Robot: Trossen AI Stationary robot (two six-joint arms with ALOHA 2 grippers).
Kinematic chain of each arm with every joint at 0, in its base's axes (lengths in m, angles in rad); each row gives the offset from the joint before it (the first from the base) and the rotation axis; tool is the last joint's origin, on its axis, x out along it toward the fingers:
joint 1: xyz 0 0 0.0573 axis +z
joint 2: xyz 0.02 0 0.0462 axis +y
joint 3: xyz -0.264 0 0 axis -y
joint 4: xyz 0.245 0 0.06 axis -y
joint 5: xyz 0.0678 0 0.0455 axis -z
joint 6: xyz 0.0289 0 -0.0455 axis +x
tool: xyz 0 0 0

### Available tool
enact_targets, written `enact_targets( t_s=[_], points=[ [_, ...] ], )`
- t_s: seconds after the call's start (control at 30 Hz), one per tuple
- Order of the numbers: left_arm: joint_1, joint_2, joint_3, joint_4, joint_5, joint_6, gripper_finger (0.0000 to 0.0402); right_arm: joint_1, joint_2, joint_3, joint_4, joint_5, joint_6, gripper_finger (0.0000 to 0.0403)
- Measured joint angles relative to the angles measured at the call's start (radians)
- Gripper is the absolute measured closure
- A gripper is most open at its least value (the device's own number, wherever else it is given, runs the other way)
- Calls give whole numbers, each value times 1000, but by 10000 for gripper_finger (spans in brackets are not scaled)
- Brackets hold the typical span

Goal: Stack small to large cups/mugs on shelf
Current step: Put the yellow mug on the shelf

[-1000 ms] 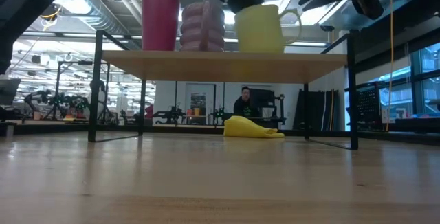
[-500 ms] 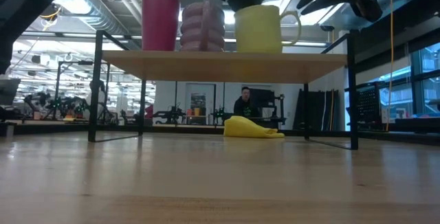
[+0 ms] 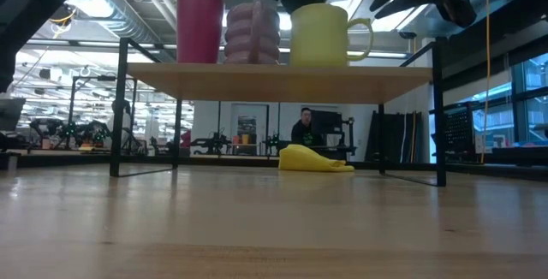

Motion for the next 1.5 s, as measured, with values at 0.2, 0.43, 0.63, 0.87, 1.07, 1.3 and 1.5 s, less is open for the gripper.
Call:
enact_targets(
  t_s=[0.2,0.43,0.63,0.87,1.07,1.3,1.5],
  points=[
    [-3,-10,63,-41,-1,-25,320,-1,0,0,-29,1,2,325],
    [-1,-77,62,-33,1,-76,319,-13,-34,0,-52,63,-13,298],
    [-4,-80,61,-35,7,-132,319,-84,-51,0,-157,-4,-14,293],
    [-12,-80,61,-51,8,-157,319,-117,-14,0,-125,-88,-50,293],
    [-8,-80,61,-49,10,-159,319,-117,-14,0,-90,-91,-75,293],
    [-9,-56,63,-26,24,-159,319,-116,16,0,-32,-129,-92,292],
    [-9,-50,61,-30,30,-161,319,-116,40,0,2,-140,-106,292]
  ],
)
